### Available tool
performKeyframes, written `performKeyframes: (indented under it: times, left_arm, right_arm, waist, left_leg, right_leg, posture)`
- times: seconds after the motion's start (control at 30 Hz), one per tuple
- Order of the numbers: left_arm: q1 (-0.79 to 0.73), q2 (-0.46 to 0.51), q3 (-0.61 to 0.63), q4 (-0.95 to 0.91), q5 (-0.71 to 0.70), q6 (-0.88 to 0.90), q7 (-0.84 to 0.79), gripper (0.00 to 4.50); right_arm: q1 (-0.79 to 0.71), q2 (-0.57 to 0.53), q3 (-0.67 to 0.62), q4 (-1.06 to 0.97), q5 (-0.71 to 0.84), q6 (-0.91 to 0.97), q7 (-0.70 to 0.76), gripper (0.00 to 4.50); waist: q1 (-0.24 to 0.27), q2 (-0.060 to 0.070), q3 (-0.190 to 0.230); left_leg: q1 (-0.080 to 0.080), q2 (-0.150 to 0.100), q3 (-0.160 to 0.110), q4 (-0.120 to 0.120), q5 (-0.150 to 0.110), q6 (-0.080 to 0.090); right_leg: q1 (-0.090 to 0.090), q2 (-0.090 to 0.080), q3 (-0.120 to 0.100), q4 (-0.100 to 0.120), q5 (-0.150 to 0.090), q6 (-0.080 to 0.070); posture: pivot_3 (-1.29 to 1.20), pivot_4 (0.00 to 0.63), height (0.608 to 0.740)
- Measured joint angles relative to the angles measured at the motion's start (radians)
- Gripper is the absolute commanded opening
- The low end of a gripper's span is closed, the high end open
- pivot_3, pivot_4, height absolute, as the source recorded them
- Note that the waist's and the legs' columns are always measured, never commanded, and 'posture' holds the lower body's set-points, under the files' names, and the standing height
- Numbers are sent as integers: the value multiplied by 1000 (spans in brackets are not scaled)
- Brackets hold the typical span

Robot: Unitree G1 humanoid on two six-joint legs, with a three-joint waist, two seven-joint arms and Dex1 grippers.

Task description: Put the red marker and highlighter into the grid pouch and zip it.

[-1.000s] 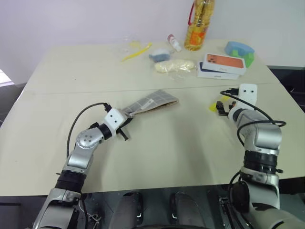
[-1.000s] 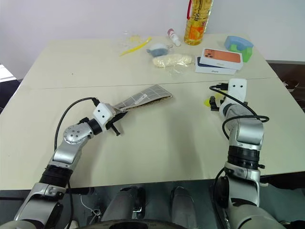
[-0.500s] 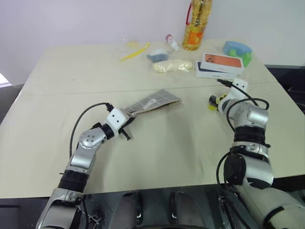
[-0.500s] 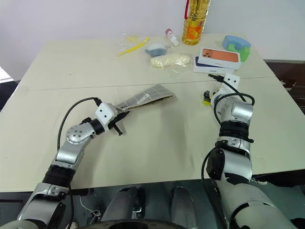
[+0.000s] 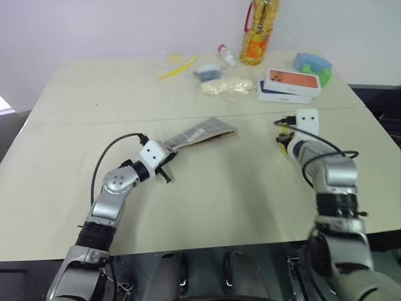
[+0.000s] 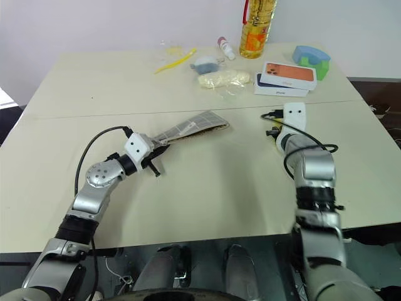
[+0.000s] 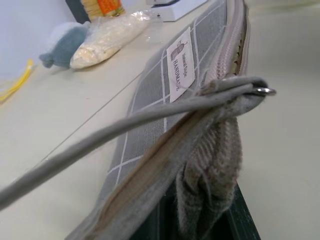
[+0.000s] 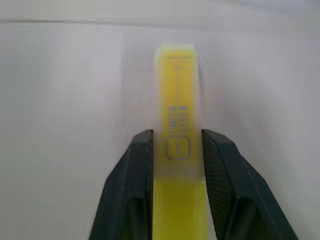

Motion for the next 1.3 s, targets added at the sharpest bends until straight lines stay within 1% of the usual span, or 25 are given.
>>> performKeyframes:
  times: [0.03,0.1,0.17,0.23,0.37,0.6,0.87,1.3]
  left_arm:
    - [-4,1,4,1,-8,2,-5,0]
    - [-15,2,4,3,-14,7,-21,0]
    - [-17,8,5,4,-33,10,-48,0]
    - [-17,15,5,6,-35,11,-68,0]
    - [-18,16,5,11,-40,11,-88,0]
    - [-18,14,5,12,-44,11,-94,0]
    - [-18,5,5,12,-44,9,-92,0]
    - [-16,10,4,12,-43,-11,-106,0]
  right_arm:
    - [20,-43,35,-60,-9,-42,50,806]
    - [44,-91,75,-142,-22,-114,122,806]
    - [88,-175,140,-233,-53,-208,214,806]
    - [108,-204,185,-292,-75,-260,271,806]
    - [115,-209,238,-312,-122,-296,311,806]
    - [126,-208,241,-310,-159,-324,341,806]
    - [156,-208,241,-317,-157,-349,410,806]
    - [152,-185,238,-319,-168,-337,414,806]
  waist:
    - [-1,0,0]
    - [-1,0,0]
    - [2,-1,0]
    - [2,-1,0]
    - [6,-1,0]
    - [8,-1,0]
    - [24,-1,0]
    - [25,-1,0]
  left_leg:
    - [0,0,0,0,0,0]
    - [0,1,0,0,0,0]
    - [0,0,-1,0,0,0]
    - [0,0,-1,1,0,0]
    - [0,0,-1,2,0,0]
    - [0,0,-1,2,0,0]
    - [0,0,-1,2,0,0]
    - [0,0,-1,2,0,-1]
  right_leg:
    - [0,0,0,0,0,0]
    - [0,1,0,0,0,0]
    - [1,1,0,0,0,0]
    - [1,1,0,-1,0,0]
    - [2,0,0,0,0,0]
    - [2,0,0,-1,0,0]
    - [2,0,0,-1,0,0]
    - [2,0,-1,-1,0,0]
  posture:
    - [0,150,740]
    - [0,150,740]
    - [0,150,740]
    - [0,150,740]
    - [0,150,740]
    - [0,150,740]
    - [0,150,740]
    - [0,150,740]
